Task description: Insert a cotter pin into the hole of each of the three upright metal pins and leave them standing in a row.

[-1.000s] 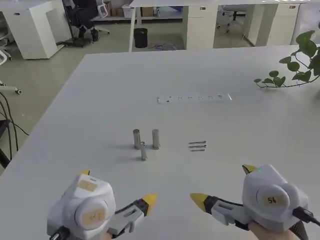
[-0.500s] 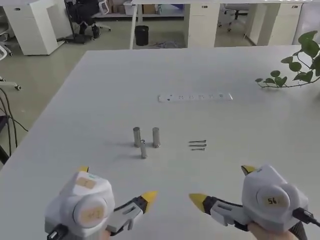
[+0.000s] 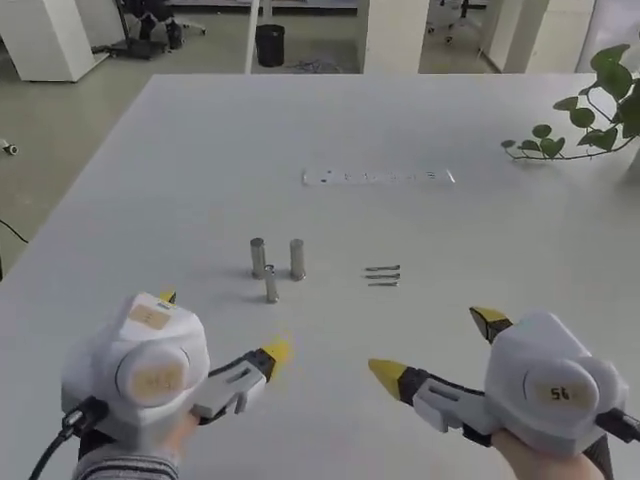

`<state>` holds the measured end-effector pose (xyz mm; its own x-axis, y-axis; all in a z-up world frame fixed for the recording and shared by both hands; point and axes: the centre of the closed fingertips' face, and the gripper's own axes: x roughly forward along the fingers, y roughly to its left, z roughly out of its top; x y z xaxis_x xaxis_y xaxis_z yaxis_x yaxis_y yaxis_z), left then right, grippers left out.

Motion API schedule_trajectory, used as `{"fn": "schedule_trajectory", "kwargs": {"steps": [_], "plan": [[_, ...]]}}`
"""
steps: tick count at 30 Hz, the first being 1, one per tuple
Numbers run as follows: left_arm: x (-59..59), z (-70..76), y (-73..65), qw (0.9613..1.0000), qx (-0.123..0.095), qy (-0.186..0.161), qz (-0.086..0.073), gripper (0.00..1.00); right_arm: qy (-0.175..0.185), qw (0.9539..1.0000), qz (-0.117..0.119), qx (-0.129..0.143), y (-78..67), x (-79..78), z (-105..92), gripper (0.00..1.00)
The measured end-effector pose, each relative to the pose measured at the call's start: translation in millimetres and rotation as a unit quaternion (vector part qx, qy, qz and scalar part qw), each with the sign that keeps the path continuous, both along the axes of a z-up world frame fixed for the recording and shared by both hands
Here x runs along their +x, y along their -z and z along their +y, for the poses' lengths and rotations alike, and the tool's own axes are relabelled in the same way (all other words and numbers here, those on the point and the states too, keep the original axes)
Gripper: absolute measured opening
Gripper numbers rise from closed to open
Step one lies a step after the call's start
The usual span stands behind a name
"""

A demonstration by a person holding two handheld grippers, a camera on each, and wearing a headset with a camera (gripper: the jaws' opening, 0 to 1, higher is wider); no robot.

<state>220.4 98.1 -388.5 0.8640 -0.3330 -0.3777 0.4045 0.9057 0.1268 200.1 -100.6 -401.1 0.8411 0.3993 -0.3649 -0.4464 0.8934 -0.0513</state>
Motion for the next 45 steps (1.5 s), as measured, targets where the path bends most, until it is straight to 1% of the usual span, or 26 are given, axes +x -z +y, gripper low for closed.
{"fn": "schedule_trajectory", "kwargs": {"steps": [2, 5, 8, 9, 11, 14, 16, 17, 19, 20, 21, 22, 24, 25, 26, 29, 31, 32, 33, 35, 36, 38, 39, 41, 43, 45], "plan": [[6.8, -2.2, 1.9, 1.0000, 0.001, 0.009, -0.003, 0.70, -0.001, 1.0000, 0.005, -0.004, 1.4, -0.7, -0.8, 0.81], [18.6, -4.0, 7.9, 0.9997, 0.012, 0.020, -0.001, 0.64, -0.009, 0.9998, 0.008, -0.013, -0.4, -2.8, 1.1, 0.81], [28.3, -5.1, 11.2, 0.9997, 0.004, 0.024, 0.002, 0.59, -0.017, 0.9997, 0.013, -0.015, -2.0, -4.5, 3.6, 0.80], [33.1, -5.1, 13.4, 0.9997, 0.002, 0.026, 0.004, 0.57, -0.018, 0.9996, 0.014, -0.014, -2.2, -4.7, 4.2, 0.80], [38.5, -5.9, 16.3, 0.9995, 0.000, 0.029, 0.009, 0.54, -0.019, 0.9996, 0.017, -0.014, -2.6, -4.4, 4.4, 0.80], [47.8, -7.9, 21.5, 0.9992, 0.002, 0.036, 0.014, 0.49, -0.021, 0.9995, 0.022, -0.005, -4.6, -1.9, 5.4, 0.80], [54.3, -10.2, 24.6, 0.9989, -0.012, 0.039, 0.023, 0.47, -0.021, 0.9995, 0.023, -0.002, -6.0, 0.6, 5.7, 0.80], [58.6, -11.9, 25.4, 0.9987, -0.016, 0.043, 0.022, 0.46, -0.020, 0.9995, 0.025, -0.001, -6.3, 1.8, 5.8, 0.80], [66.2, -12.1, 30.8, 0.9986, -0.009, 0.046, 0.026, 0.42, -0.021, 0.9994, 0.028, 0.002, -7.3, 4.2, 6.5, 0.80], [69.0, -12.2, 32.7, 0.9984, -0.011, 0.046, 0.029, 0.41, -0.021, 0.9994, 0.028, 0.003, -7.7, 5.4, 6.9, 0.80], [70.4, -12.7, 34.2, 0.9982, -0.019, 0.044, 0.036, 0.39, -0.021, 0.9994, 0.028, 0.002, -8.2, 6.8, 7.1, 0.80], [73.5, -13.6, 35.1, 0.9977, -0.035, 0.040, 0.042, 0.39, -0.020, 0.9995, 0.026, 0.002, -8.8, 7.7, 7.0, 0.80], [79.5, -14.3, 36.8, 0.9978, -0.031, 0.047, 0.036, 0.38, -0.019, 0.9995, 0.023, 0.003, -8.7, 10.9, 6.4, 0.80], [81.9, -14.9, 38.5, 0.9977, -0.027, 0.049, 0.037, 0.37, -0.018, 0.9995, 0.025, 0.005, -7.7, 12.0, 6.2, 0.80], [85.0, -16.0, 41.3, 0.9974, -0.026, 0.053, 0.042, 0.36, -0.018, 0.9994, 0.029, 0.006, -5.7, 12.9, 6.2, 0.80], [90.8, -19.2, 48.2, 0.9963, -0.040, 0.053, 0.055, 0.31, -0.020, 0.9992, 0.034, 0.000, -0.6, 14.4, 6.3, 0.79], [93.9, -21.6, 52.4, 0.9960, -0.039, 0.057, 0.057, 0.29, -0.023, 0.9990, 0.038, -0.008, 2.7, 14.6, 6.7, 0.79], [95.4, -24.0, 56.0, 0.9957, -0.033, 0.063, 0.060, 0.28, -0.028, 0.9985, 0.039, -0.026, 5.2, 14.3, 6.2, 0.79], [96.5, -26.6, 60.2, 0.9951, -0.024, 0.072, 0.064, 0.26, -0.031, 0.9983, 0.037, -0.033, 6.0, 14.3, 7.1, 0.79], [98.4, -27.7, 66.2, 0.9942, -0.015, 0.077, 0.073, 0.22, -0.033, 0.9982, 0.037, -0.034, 6.9, 14.4, 9.3, 0.78], [101.1, -28.4, 68.3, 0.9941, -0.017, 0.077, 0.074, 0.20, -0.033, 0.9982, 0.039, -0.032, 7.1, 14.6, 9.5, 0.78], [104.1, -28.5, 71.0, 0.9937, -0.023, 0.076, 0.080, 0.20, -0.032, 0.9982, 0.040, -0.033, 8.6, 15.2, 10.5, 0.76], [105.8, -28.5, 71.7, 0.9935, -0.026, 0.077, 0.080, 0.19, -0.029, 0.9979, 0.037, -0.045, 9.3, 15.9, 9.3, 0.74], [109.0, -28.2, 73.1, 0.9936, -0.020, 0.079, 0.078, 0.17, -0.030, 0.9972, 0.033, -0.060, 10.2, 16.6, 8.7, 0.72], [111.3, -28.0, 74.2, 0.9934, -0.012, 0.086, 0.076, 0.16, -0.026, 0.9973, 0.031, -0.062, 9.8, 17.8, 7.0, 0.73], [112.5, -28.6, 76.2, 0.9925, -0.014, 0.090, 0.082, 0.14, -0.024, 0.9974, 0.033, -0.060, 11.0, 18.7, 5.7, 0.72]]}}
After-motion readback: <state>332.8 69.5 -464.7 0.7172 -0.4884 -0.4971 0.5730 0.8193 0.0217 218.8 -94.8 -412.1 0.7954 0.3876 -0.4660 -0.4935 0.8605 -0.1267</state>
